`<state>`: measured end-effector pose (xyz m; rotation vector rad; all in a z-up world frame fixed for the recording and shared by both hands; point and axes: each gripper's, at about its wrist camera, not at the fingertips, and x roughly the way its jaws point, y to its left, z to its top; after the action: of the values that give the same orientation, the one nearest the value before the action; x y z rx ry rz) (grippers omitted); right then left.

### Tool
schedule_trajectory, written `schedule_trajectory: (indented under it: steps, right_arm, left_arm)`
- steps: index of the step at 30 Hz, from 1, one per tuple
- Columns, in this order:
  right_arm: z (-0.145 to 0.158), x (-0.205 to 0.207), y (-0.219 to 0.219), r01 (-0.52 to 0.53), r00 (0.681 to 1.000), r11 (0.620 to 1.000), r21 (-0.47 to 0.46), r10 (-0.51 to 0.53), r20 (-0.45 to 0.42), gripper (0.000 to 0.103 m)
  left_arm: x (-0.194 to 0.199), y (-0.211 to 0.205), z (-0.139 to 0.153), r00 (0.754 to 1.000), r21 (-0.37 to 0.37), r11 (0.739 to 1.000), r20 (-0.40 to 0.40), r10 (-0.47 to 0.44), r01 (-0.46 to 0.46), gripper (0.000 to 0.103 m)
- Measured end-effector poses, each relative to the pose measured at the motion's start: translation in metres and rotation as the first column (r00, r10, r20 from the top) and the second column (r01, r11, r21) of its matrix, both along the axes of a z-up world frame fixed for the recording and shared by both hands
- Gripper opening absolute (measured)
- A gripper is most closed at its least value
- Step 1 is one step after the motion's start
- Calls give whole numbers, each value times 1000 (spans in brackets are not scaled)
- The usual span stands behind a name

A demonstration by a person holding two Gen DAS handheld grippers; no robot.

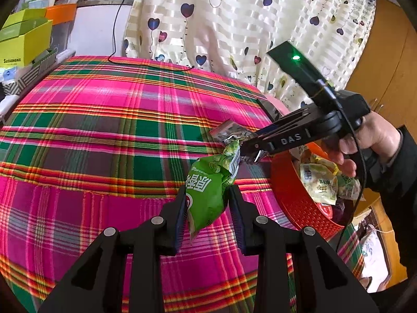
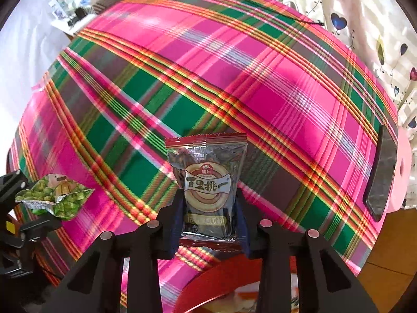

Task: Organize snacks
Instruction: 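Carry the green bag and cookie packet over the red basket with both tools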

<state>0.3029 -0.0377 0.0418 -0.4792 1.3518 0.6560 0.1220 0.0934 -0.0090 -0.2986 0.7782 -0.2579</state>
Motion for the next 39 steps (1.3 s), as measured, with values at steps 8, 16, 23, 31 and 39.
schedule_trajectory:
  steps: [8, 16, 23, 31, 39]
  right_arm:
    - [35, -49, 3, 25, 994, 989, 144, -40, 98, 33]
    - [65, -101, -4, 42, 984, 961, 274, -87, 153, 33]
    - [82, -138, -29, 81, 971, 930, 358, -155, 183, 33]
    - [89, -162, -64, 138, 952, 904, 404, -233, 197, 33]
    - [95, -174, -96, 184, 934, 880, 439, -295, 200, 33]
  left_arm:
    - [-18, 7, 12, 999, -12, 999, 23, 44, -44, 32]
    - [-37, 0, 28, 998, -8, 999, 54, 42, -42, 32]
    - [-49, -18, 42, 997, -3, 1000, 81, 9, -9, 32]
    - [-55, -44, 54, 994, 10, 999, 101, -50, 49, 32]
    - [-56, -66, 61, 989, 22, 995, 109, -98, 96, 32]
